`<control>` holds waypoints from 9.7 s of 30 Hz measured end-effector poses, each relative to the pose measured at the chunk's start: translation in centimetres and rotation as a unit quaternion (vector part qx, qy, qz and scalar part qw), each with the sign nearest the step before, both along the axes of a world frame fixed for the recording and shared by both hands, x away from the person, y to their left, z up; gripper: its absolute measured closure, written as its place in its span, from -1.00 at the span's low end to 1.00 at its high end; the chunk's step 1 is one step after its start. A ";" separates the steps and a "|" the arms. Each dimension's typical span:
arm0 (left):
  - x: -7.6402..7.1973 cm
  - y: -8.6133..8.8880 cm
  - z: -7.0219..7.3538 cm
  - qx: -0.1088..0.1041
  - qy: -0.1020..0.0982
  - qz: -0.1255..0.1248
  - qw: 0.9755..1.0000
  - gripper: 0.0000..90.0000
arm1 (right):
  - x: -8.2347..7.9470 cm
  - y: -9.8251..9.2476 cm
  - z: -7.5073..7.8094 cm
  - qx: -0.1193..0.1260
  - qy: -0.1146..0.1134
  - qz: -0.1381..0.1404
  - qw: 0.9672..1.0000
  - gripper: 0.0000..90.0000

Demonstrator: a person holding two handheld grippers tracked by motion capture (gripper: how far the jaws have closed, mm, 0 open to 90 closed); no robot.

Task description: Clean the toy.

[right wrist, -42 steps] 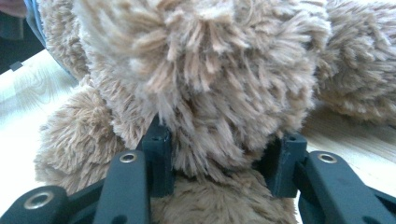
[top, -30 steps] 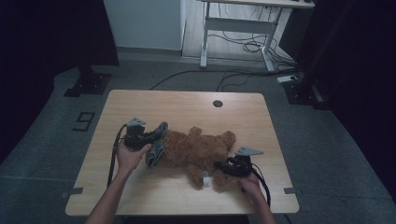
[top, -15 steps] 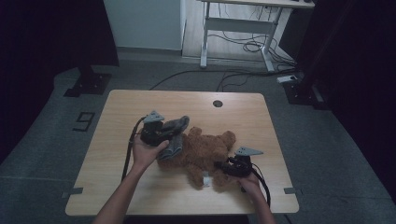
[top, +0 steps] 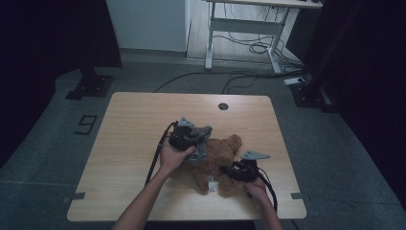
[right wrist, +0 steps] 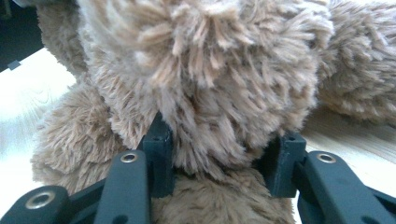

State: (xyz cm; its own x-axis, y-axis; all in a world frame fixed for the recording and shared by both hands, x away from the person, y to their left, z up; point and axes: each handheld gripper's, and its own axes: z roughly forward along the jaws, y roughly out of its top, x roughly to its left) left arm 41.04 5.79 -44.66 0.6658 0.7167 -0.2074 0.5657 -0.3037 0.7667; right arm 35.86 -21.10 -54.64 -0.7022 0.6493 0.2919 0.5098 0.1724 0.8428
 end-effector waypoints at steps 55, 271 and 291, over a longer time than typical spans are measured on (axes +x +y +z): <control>-2.4 10.5 -2.5 0.027 -0.018 0.102 0.994 0.79 | 0.0 0.1 -0.3 -0.001 0.002 -0.005 1.000 0.21; -4.5 4.1 0.9 0.048 -0.108 0.042 0.992 0.81 | -0.3 2.8 0.8 0.004 -0.088 -0.002 0.996 0.37; -3.9 4.4 -0.4 0.066 -0.099 0.055 0.991 0.81 | -0.3 2.7 0.7 0.004 -0.088 0.002 0.996 0.36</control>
State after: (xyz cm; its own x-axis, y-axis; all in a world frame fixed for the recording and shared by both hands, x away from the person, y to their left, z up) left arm 37.12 10.15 -45.07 0.6001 0.7997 0.0209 0.4433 -0.3541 0.8235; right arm 35.58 -18.39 -53.89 -0.7452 0.6450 0.1692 0.3533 0.1667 0.9205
